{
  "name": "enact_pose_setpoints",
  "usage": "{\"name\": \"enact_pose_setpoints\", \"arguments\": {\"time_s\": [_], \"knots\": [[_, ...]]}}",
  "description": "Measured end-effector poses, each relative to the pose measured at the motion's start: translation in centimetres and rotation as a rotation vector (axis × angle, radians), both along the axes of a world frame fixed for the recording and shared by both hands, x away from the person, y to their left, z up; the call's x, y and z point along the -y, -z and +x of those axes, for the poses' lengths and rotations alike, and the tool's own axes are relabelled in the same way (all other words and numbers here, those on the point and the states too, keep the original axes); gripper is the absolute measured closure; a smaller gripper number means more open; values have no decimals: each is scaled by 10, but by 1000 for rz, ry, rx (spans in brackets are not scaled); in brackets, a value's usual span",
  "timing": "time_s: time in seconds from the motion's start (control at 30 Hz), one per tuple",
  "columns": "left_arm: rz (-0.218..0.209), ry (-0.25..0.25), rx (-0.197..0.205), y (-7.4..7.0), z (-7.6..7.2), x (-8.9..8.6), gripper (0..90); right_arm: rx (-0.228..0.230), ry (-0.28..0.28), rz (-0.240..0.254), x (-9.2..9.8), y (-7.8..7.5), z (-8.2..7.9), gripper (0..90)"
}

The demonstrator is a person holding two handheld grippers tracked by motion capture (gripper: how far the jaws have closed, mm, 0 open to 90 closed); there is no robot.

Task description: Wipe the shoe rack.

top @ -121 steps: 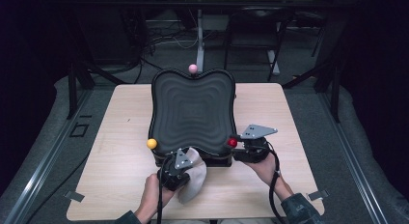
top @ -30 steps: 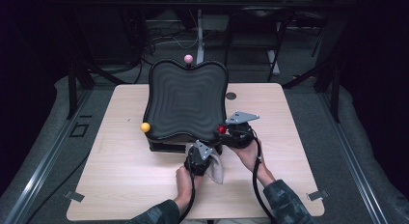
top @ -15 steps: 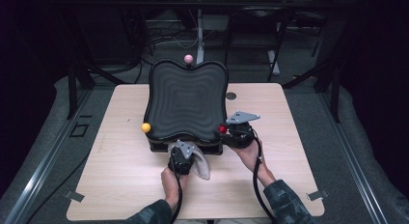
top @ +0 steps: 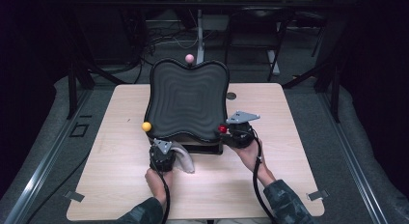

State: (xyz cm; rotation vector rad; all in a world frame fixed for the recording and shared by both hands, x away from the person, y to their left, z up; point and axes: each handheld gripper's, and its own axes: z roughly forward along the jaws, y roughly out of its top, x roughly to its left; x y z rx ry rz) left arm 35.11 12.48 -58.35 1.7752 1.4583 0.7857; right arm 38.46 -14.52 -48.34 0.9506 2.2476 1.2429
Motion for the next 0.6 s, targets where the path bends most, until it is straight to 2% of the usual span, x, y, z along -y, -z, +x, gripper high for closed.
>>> {"name": "enact_pose_setpoints", "arguments": {"time_s": [0.33,0.47,0.6], "knots": [[-5,-108,-17,-4,6,-29,848,2,3,-3,0,0,0,602],[-4,-102,-14,-3,5,-28,850,1,4,-2,0,0,0,602],[11,-55,-9,-2,3,-15,849,1,4,-3,0,0,0,602]]}}
